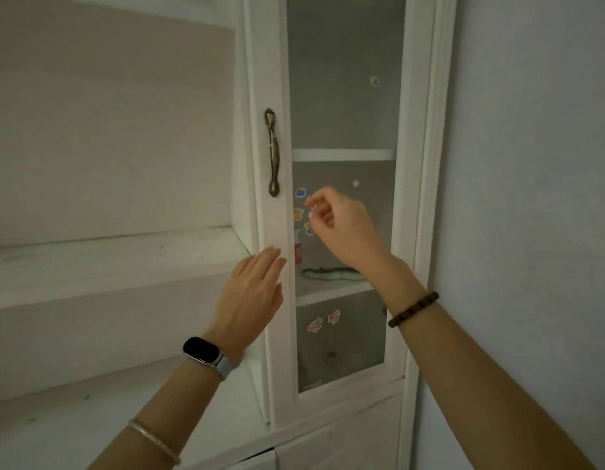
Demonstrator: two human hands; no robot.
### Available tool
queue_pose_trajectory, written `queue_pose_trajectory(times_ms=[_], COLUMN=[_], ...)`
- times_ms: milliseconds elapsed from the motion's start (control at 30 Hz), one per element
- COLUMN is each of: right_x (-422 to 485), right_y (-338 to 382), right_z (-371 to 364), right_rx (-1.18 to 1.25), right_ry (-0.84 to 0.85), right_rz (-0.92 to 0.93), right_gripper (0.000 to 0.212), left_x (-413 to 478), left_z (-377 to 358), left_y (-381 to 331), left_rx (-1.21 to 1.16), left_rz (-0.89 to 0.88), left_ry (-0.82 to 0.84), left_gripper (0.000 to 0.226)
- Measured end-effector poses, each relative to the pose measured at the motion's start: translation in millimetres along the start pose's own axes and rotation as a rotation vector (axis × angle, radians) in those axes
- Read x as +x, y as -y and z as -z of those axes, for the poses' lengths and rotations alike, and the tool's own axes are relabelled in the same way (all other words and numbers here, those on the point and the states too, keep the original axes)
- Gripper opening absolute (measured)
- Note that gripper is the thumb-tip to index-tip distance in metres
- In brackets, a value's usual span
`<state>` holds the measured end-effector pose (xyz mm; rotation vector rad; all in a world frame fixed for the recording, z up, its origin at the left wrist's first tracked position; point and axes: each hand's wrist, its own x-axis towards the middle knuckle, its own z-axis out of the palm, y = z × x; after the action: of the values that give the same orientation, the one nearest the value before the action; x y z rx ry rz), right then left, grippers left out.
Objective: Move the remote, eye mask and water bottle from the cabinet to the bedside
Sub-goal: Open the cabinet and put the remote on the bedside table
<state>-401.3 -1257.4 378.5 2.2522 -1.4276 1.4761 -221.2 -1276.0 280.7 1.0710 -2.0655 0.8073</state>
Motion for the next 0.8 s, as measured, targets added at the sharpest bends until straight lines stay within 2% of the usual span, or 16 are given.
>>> queue_pose_trajectory(times_ms=[300, 800], right_x=[61.7, 100.7], right_y=[8.1, 23.3], right_z=[-28.8, -46.1], right_rx=[0.146, 0.179], right_ry=[-0.024, -0.23], right_rz=[0.027, 0.029], right_gripper=[0.04, 0.019], left_x=[32.3, 31.6], left_z=[-12.1, -18.2], left_y=[25.8, 41.0], left_rx=[0.119, 0.233], left_rz=[-0.054, -0.148], left_ry=[0.083, 0.128], left_gripper=[0.059, 0.07])
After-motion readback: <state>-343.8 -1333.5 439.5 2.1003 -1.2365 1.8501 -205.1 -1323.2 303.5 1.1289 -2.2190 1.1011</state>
